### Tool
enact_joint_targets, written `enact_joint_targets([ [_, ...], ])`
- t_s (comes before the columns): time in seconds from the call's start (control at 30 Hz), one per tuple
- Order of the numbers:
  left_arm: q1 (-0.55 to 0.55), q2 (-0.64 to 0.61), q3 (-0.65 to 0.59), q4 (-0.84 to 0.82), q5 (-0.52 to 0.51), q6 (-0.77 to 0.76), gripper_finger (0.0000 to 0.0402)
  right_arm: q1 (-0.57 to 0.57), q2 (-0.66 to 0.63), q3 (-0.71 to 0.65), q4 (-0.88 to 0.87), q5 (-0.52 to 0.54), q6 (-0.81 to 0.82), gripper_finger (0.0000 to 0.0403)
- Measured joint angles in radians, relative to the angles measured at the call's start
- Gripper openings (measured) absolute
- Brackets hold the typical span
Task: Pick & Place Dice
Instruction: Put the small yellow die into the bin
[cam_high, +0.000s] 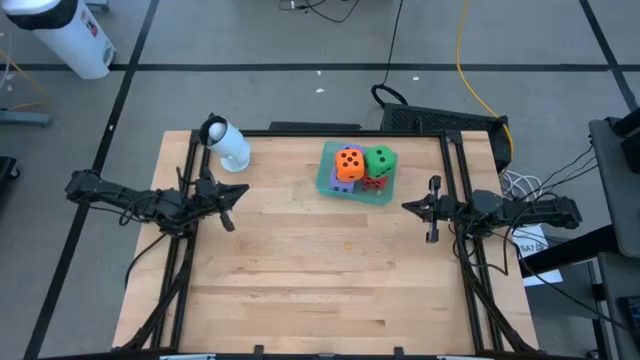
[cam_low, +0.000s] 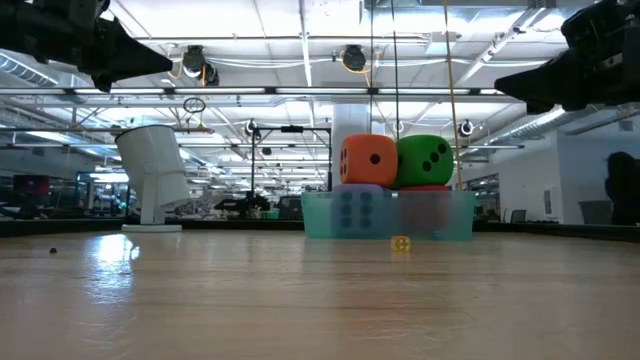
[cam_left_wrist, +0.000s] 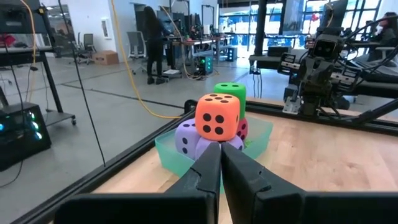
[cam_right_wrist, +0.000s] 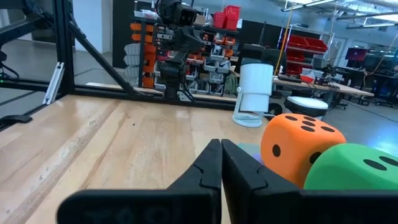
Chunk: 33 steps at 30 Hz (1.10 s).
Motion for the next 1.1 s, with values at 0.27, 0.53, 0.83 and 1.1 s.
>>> enact_joint_targets([
  [0.27, 0.0, 0.001, 0.0, 0.0, 0.0, -0.026, 0.0026, 0.0, 0.0, 0.0, 0.015, 0.0, 0.027, 0.0],
  [0.53, 0.0, 0.001, 0.0, 0.0, 0.0, -0.018, 0.0026, 0.0, 0.0, 0.0, 0.072, 0.004, 0.052, 0.0017],
  [0.83, 0.0, 0.001, 0.0, 0.0, 0.0, -0.033, 0.0026, 0.029, 0.083, 0.0, 0.23, 0.004, 0.054, 0.0069],
  [1.1, 0.0, 0.001, 0.0, 0.0, -0.001, -0.025, 0.0026, 0.092, 0.306, 0.003, 0.472, 0.005, 0.0, 0.0066],
])
